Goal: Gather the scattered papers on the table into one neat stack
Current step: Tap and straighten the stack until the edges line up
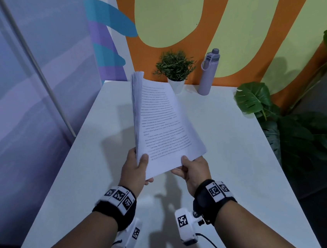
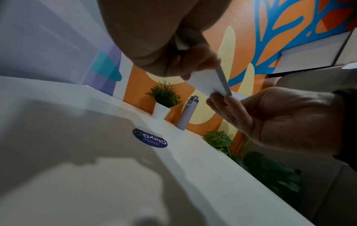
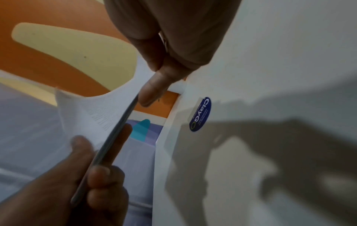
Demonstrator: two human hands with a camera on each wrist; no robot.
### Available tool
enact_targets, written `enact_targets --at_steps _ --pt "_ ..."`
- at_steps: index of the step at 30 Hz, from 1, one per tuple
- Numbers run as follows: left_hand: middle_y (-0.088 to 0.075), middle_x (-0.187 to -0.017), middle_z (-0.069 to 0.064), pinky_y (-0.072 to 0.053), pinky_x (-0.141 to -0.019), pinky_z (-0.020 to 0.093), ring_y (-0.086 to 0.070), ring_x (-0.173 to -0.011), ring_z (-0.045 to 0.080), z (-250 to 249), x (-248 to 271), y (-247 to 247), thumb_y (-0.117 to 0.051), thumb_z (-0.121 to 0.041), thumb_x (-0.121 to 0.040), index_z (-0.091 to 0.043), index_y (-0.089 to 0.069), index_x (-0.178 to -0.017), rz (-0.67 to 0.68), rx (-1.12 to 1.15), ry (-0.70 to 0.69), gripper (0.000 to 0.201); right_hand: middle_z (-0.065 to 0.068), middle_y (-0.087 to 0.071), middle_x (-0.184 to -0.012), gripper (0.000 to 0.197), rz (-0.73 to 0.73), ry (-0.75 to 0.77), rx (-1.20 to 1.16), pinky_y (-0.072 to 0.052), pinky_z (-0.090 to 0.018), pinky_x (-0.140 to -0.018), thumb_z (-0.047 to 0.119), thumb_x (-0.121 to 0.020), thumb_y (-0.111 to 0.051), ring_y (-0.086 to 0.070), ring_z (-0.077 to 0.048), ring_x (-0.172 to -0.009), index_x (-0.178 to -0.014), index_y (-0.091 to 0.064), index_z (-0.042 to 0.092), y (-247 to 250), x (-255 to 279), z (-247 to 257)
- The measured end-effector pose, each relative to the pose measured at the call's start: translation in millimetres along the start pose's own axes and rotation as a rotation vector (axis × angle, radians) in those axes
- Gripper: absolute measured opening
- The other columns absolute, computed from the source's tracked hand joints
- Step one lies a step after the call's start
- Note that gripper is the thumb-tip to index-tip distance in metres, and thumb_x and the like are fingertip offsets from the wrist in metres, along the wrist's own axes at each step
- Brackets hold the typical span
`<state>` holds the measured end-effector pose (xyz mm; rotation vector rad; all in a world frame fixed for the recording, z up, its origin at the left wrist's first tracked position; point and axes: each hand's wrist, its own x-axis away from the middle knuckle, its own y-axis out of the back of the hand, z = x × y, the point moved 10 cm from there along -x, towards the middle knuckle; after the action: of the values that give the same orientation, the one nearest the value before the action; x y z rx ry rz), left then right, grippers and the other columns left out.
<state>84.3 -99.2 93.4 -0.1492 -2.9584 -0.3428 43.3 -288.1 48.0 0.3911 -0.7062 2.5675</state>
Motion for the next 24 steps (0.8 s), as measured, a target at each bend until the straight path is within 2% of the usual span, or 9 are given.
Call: enact_targets --at_steps 1,3,5,8,10,13,15,20,24 --pt "-0.064 -0.096 0.002 -0.051 -0.049 0.026 -0.062 -0.058 0.021 -0.3 0.0 -6.4 -0.040 -0.032 -0.096 -0.026 -0.046 -0.116 0.046 -0.004 -0.012 0.022 -0.013 -0.071 -0.107 0.038 -0.049 -0.004 -0.029 -0.061 -0.032 -0.061 -0.004 -0.092 -0.047 -0.071 -0.025 -0.073 -0.126 -0.054 0.010 9.3 -3.1 -0.7" --pt "-0.062 -0.110 -0.003 -0.056 -0.073 0.030 -0.065 -0.079 0.017 6.5 -1.2 -15.9 -0.039 -0.035 -0.097 -0.027 -0.049 -0.124 0.133 -0.074 -0.025 0.030 -0.011 -0.070 -0.100 0.040 -0.146 -0.018 -0.103 -0.060 -0.029 -0.056 -0.006 -0.092 -0.048 -0.067 -0.024 -0.069 -0.129 -0.052 0.008 30.6 -9.3 -0.1" --pt "-0.048 -0.131 -0.010 -0.045 -0.097 0.031 -0.057 -0.109 0.014 27.8 -6.5 -16.4 -0.043 -0.034 -0.095 -0.027 -0.045 -0.133 0.196 -0.280 -0.028 0.038 -0.007 -0.068 -0.095 0.041 -0.241 -0.011 -0.143 -0.059 -0.028 -0.052 -0.007 -0.091 -0.047 -0.064 -0.024 -0.070 -0.130 -0.051 0.006 56.3 -17.0 3.8" --pt "-0.027 -0.153 -0.002 -0.026 -0.115 0.034 -0.029 -0.140 0.016 75.1 -14.7 -4.6 -0.049 -0.031 -0.092 -0.024 -0.036 -0.141 0.256 -0.627 0.017 0.051 -0.007 -0.068 -0.091 0.040 -0.379 -0.003 -0.146 -0.062 -0.033 -0.055 -0.009 -0.089 -0.046 -0.066 -0.026 -0.066 -0.127 -0.053 0.001 99.0 -25.7 7.9" --pt "-0.016 -0.158 0.002 -0.019 -0.119 0.036 -0.017 -0.145 0.020 106.4 -16.3 2.9 -0.049 -0.035 -0.091 -0.023 -0.027 -0.146 0.303 -0.827 0.091 0.060 -0.014 -0.070 -0.097 0.040 -0.478 -0.035 -0.130 -0.062 -0.033 -0.055 -0.009 -0.085 -0.049 -0.069 -0.025 -0.055 -0.125 -0.053 -0.004 129.1 -30.7 3.7" --pt "-0.004 -0.160 0.006 -0.016 -0.119 0.040 -0.010 -0.146 0.028 132.0 -12.2 9.6 -0.044 -0.041 -0.092 -0.026 -0.016 -0.149 0.367 -1.015 0.199 0.065 -0.028 -0.065 -0.110 0.043 -0.599 -0.079 -0.093 -0.057 -0.030 -0.042 -0.009 -0.082 -0.050 -0.066 -0.024 -0.040 -0.125 -0.048 -0.011 165.8 -39.3 -1.7" --pt "-0.001 -0.160 0.005 -0.018 -0.118 0.042 -0.008 -0.146 0.031 137.8 -7.8 9.4 -0.041 -0.041 -0.093 -0.027 -0.014 -0.149 0.403 -1.053 0.243 0.064 -0.026 -0.063 -0.107 0.044 -0.643 -0.095 -0.076 -0.055 -0.030 -0.038 -0.009 -0.083 -0.050 -0.064 -0.025 -0.035 -0.126 -0.046 -0.010 180.9 -46.2 -3.3" --pt "0.004 -0.160 -0.001 -0.022 -0.115 0.050 0.001 -0.147 0.030 150.1 -2.3 7.5 -0.037 -0.040 -0.095 -0.033 -0.011 -0.148 0.454 -1.108 0.293 0.060 -0.019 -0.068 -0.069 0.044 -0.652 -0.163 -0.012 -0.059 -0.042 -0.048 -0.011 -0.078 -0.043 -0.065 -0.031 -0.039 -0.120 -0.050 0.000 196.3 -70.4 -13.0" --pt "0.009 -0.160 -0.002 -0.021 -0.115 0.054 0.005 -0.147 0.029 161.8 -4.2 5.7 -0.036 -0.039 -0.096 -0.033 -0.009 -0.149 0.489 -1.136 0.313 0.060 -0.028 -0.069 -0.092 0.048 -0.605 -0.200 0.065 -0.059 -0.050 -0.059 -0.011 -0.080 -0.041 -0.070 -0.039 -0.058 -0.126 -0.046 0.001 198.2 -93.7 -12.8"
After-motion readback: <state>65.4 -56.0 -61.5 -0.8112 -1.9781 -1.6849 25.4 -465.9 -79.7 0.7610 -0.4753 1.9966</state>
